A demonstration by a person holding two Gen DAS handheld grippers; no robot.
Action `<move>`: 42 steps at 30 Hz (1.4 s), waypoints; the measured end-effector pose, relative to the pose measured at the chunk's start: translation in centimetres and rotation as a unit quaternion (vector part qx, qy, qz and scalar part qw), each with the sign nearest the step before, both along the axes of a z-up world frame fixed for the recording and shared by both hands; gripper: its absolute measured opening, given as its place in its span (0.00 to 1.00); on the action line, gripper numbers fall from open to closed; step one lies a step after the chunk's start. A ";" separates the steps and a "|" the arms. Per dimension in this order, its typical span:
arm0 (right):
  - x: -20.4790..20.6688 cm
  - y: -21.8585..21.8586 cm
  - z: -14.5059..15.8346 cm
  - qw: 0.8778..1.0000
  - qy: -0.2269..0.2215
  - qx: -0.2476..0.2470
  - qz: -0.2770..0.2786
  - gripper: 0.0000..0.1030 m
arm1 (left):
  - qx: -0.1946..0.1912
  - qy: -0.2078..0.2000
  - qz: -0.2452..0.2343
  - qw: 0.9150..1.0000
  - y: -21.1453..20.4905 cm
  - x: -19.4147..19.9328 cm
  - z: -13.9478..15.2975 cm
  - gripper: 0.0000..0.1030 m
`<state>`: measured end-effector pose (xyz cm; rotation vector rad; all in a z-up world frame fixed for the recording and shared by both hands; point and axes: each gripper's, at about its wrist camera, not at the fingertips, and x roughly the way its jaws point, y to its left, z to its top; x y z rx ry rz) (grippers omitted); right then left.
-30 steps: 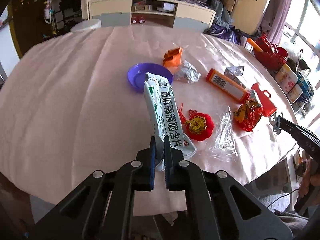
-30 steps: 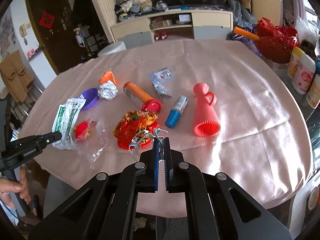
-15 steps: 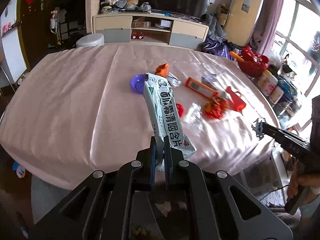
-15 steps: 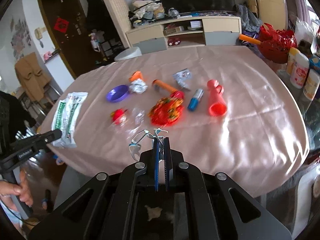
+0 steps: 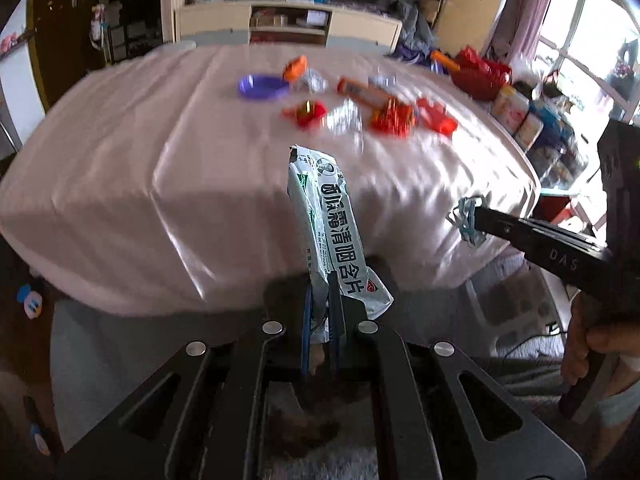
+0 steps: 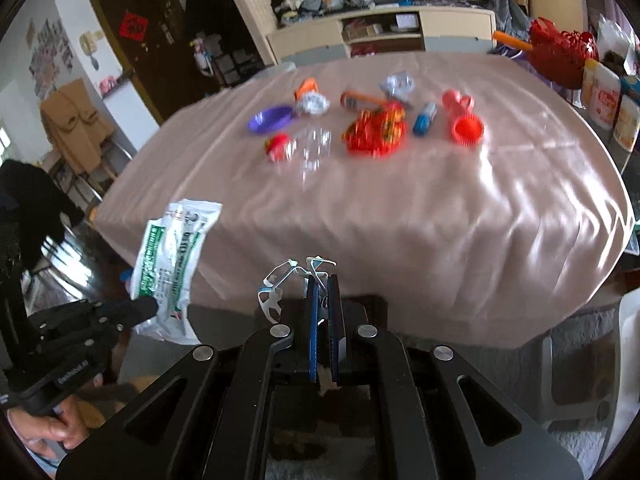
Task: Collect trash
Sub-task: 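Carry the packet with the left gripper and the wrapper with the right gripper into the bin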
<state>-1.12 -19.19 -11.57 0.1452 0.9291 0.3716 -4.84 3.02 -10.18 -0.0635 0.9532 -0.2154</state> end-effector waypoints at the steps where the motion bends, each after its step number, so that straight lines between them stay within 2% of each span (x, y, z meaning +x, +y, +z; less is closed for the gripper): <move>1: -0.1 0.2 -0.4 1.000 0.004 -0.005 0.001 0.06 | 0.002 0.009 -0.002 1.000 -0.2 -0.1 -0.8 0.06; 9: 0.2 1.7 -4.4 0.997 0.066 -0.028 0.008 0.06 | 0.007 0.062 -0.014 0.998 -1.8 0.2 -5.5 0.06; 13: 0.9 2.3 -6.3 0.995 0.098 -0.024 0.010 0.06 | 0.010 0.081 -0.024 0.996 -2.9 0.7 -7.3 0.06; 21: 1.9 2.2 -7.7 0.992 0.122 -0.023 0.004 0.09 | 0.024 0.109 -0.029 0.993 -3.5 1.4 -9.1 0.08; 28: 2.2 2.1 -8.5 0.991 0.136 -0.020 0.003 0.10 | 0.021 0.120 -0.026 0.992 -3.1 1.7 -9.8 0.08; 30: 2.3 1.9 -8.5 0.991 0.135 -0.020 0.001 0.10 | 0.022 0.121 -0.027 0.992 -3.2 1.8 -9.9 0.13; 31: 2.3 1.9 -8.4 0.991 0.134 -0.021 -0.001 0.14 | 0.023 0.121 -0.027 0.992 -3.2 1.8 -9.9 0.19; 34: 2.2 1.6 -8.1 0.992 0.128 -0.020 -0.012 0.49 | 0.027 0.118 -0.025 0.992 -3.2 1.8 -9.7 0.29; 37: 2.2 1.1 -7.6 0.993 0.117 -0.021 -0.020 0.52 | 0.028 0.115 -0.021 0.993 -2.9 1.6 -9.5 0.39; 39: 2.2 0.6 -7.1 0.993 0.111 -0.020 -0.027 0.60 | 0.032 0.111 -0.016 0.993 -2.7 1.6 -9.2 0.47; 41: 2.2 -0.1 -6.3 0.994 0.097 -0.020 -0.038 0.78 | 0.035 0.105 -0.010 0.994 -2.3 1.7 -8.8 0.67; 42: 2.2 -0.5 -5.9 0.995 0.089 -0.020 -0.045 0.82 | 0.036 0.098 -0.003 0.995 -2.0 1.8 -8.3 0.73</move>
